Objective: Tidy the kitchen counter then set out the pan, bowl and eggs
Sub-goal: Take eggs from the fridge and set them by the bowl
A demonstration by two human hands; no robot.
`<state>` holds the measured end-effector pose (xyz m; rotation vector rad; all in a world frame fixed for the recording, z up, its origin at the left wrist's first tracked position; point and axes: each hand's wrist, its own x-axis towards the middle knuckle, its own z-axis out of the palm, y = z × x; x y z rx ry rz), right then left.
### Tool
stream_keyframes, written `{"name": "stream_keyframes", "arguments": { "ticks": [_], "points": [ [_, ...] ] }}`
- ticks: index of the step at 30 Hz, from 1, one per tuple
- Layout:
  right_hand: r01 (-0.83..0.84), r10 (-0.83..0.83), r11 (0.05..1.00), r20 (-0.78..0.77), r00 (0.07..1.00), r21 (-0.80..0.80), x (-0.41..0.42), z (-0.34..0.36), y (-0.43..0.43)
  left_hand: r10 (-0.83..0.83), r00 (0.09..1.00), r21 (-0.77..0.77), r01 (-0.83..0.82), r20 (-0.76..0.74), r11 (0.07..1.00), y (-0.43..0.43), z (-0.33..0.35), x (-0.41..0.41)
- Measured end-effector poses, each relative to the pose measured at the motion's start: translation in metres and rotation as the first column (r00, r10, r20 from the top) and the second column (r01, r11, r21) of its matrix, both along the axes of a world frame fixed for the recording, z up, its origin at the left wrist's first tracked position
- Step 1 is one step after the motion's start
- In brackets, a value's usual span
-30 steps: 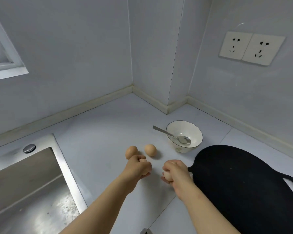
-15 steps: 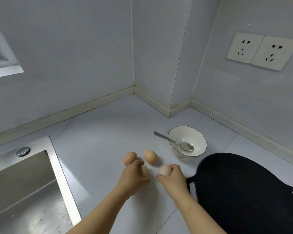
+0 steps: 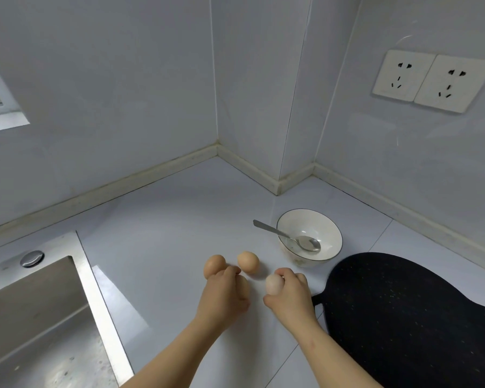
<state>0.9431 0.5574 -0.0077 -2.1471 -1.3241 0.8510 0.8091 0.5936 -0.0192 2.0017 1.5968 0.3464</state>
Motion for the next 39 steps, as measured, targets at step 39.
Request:
{"name": "stream_keyframes", "arguments": {
  "ticks": [39],
  "points": [
    [0.044, -0.043, 0.999, -0.078, 0.996, 0.009, 0.001, -0.011, -0.001, -0.017, 0.999, -0.024, 0.016, -0.047, 1.000, -0.006, 0.003, -0.001]
  ]
}}
